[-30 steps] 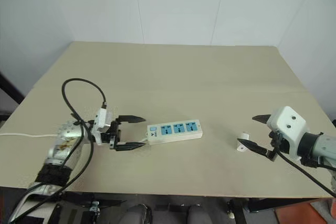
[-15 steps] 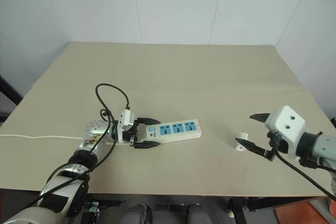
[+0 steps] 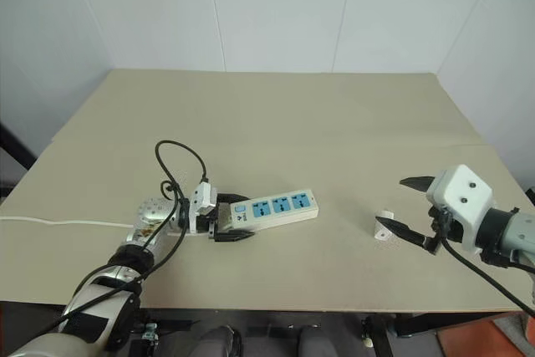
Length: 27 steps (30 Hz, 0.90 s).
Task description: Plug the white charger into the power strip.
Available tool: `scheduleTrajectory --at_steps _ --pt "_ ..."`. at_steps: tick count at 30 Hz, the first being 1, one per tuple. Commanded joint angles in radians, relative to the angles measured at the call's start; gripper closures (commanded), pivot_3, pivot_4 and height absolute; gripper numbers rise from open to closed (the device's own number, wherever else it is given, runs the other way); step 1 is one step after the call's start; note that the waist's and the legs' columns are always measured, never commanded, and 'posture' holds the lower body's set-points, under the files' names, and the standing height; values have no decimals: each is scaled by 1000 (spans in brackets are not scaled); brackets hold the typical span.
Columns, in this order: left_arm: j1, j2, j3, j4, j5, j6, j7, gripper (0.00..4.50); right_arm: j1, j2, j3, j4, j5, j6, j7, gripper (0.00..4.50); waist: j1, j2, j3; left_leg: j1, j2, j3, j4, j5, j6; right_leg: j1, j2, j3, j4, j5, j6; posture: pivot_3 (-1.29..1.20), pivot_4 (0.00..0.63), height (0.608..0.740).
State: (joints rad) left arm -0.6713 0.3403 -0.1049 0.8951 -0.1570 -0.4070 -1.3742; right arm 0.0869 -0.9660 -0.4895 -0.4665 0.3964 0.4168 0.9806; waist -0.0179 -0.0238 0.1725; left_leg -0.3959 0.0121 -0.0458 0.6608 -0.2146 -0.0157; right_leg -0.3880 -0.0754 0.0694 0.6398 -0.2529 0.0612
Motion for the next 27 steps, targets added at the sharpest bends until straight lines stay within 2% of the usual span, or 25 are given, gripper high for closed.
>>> scheduleTrajectory --at_steps 1,4,11,15,21,24,27 --pt "23 -10 -9 19 23 7 20 444 -30 -19 -10 -12 11 1 -6 0 1 1 -1 0 0 0 0 0 0 0 0 0 0 0 0 0 150 740" --pt "25 -24 -3 18 6 11 9 1182 -39 -19 -4 -9 12 1 -3 0 3 2 -2 0 0 0 0 0 0 0 0 0 0 0 0 0 150 740" --pt "41 -33 -14 -61 -18 47 -78 1183 -34 -25 -7 5 29 -5 35 0 5 3 -2 -2 0 0 0 0 0 0 0 0 -1 0 0 0 150 740" --pt "55 5 -54 -138 -3 55 -164 1183 -49 -119 4 74 15 -94 190 0 4 3 -2 -2 -1 0 0 0 0 -1 0 0 -2 0 0 0 150 740" --pt "55 24 -75 -136 14 41 -174 1183 -191 -295 195 244 -129 -436 387 0 -3 3 -2 -1 1 0 -1 0 0 -1 0 0 -2 0 0 0 150 740" --pt "60 19 -78 -131 19 45 -152 1183 -344 -307 345 348 -236 -703 450 0 -5 3 -2 -1 1 1 -1 0 0 -1 0 0 -3 0 0 0 150 740" --pt "63 16 -84 -133 24 69 -139 1183 -540 -263 510 493 -341 -1004 522 0 -6 3 -2 -1 1 2 -1 0 0 -1 0 0 -4 0 1 0 150 740"
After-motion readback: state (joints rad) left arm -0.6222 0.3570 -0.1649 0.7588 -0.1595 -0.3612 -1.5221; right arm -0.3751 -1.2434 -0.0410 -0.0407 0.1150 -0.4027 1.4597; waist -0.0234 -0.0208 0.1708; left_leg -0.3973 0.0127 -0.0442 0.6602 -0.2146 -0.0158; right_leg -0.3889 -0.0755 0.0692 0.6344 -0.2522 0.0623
